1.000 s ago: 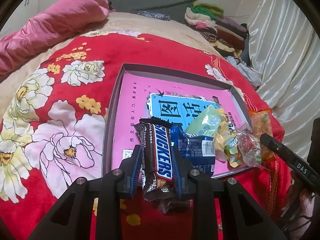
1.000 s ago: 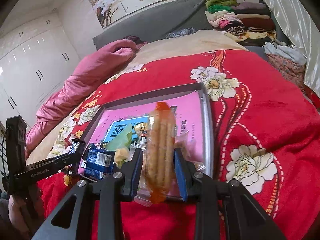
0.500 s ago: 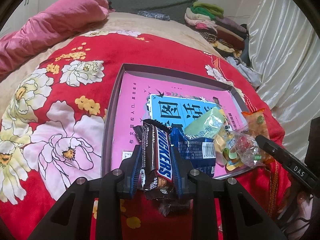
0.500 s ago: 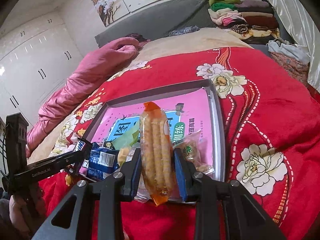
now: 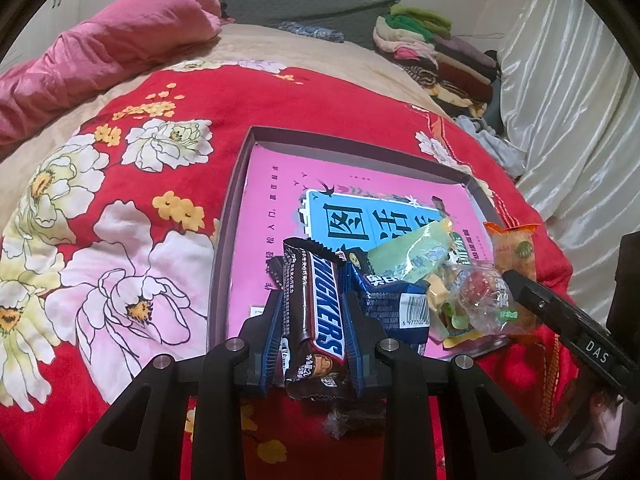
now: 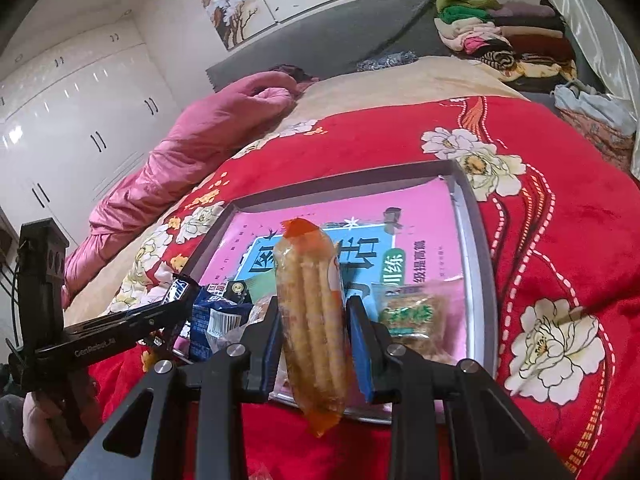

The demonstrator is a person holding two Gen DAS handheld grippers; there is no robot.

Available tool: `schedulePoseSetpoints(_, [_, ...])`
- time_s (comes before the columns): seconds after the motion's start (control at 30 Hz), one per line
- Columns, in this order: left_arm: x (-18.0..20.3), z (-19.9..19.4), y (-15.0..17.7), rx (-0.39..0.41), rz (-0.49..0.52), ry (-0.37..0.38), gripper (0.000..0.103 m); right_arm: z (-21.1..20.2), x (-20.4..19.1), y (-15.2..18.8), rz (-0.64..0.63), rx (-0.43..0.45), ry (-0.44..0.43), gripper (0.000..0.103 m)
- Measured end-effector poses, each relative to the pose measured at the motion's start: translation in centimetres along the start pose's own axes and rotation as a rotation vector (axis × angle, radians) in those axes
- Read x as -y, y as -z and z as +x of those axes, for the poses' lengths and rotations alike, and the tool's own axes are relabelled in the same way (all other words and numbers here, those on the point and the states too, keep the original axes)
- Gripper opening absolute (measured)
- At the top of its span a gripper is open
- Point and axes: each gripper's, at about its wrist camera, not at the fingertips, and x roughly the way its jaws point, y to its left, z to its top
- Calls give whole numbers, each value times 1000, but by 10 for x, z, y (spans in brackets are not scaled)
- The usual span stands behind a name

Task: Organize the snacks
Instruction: 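Release the Snickers bar in the tray with the left tool while the right tool releases the breadstick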

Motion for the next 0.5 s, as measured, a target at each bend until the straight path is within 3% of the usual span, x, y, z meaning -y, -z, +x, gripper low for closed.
schedulePoseSetpoints(0.5, [-3,3,0,0,-7,-5,30,8,-6,-1,-23,-2,-6,32])
